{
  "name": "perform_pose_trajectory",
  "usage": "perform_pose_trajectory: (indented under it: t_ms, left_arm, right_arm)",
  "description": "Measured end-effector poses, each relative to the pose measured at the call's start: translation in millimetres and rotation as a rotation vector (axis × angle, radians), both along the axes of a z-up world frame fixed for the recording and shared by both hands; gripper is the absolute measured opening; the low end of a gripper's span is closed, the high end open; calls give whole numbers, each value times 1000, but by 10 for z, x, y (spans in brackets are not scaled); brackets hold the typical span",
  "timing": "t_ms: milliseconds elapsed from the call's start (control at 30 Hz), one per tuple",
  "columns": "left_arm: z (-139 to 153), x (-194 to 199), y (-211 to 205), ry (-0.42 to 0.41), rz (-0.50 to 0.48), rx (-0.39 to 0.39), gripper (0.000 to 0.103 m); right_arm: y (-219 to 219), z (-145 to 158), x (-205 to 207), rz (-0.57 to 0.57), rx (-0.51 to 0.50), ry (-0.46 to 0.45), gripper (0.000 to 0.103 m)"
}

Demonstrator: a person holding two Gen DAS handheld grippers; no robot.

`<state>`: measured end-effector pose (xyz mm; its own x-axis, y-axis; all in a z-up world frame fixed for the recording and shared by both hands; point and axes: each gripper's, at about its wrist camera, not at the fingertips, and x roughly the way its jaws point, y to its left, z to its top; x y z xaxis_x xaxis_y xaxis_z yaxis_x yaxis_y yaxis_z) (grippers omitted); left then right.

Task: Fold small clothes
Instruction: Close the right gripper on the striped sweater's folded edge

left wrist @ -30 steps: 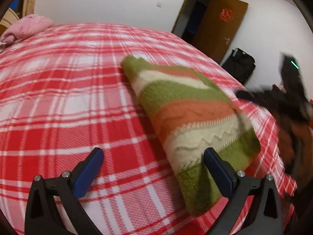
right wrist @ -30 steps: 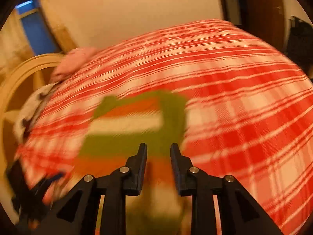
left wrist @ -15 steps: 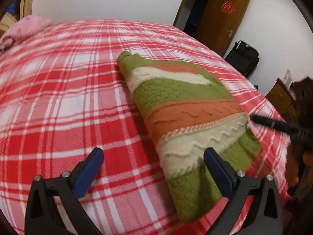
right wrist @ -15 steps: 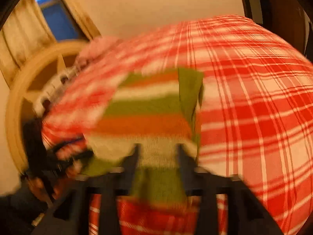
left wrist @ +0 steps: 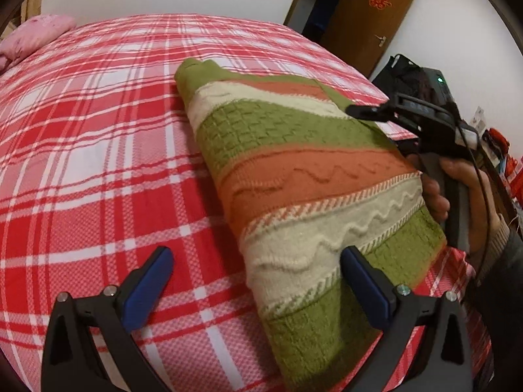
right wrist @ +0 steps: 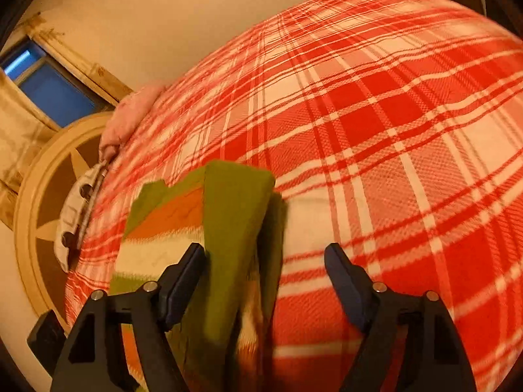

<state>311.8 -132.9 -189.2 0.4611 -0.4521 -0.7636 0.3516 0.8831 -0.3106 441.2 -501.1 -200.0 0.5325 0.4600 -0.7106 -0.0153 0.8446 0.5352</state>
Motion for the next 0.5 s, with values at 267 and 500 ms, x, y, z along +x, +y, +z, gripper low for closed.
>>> perform_pose_trajectory:
  t_ms: [267,500]
  left_arm:
    - [-4,53,-64,-4,-11,3,103]
    - [1,65,-89,3,-33,12,103]
  right_arm:
    - [32,-76,132,41,72,-38,54]
    - [61,-153,118,71,147,-25,34]
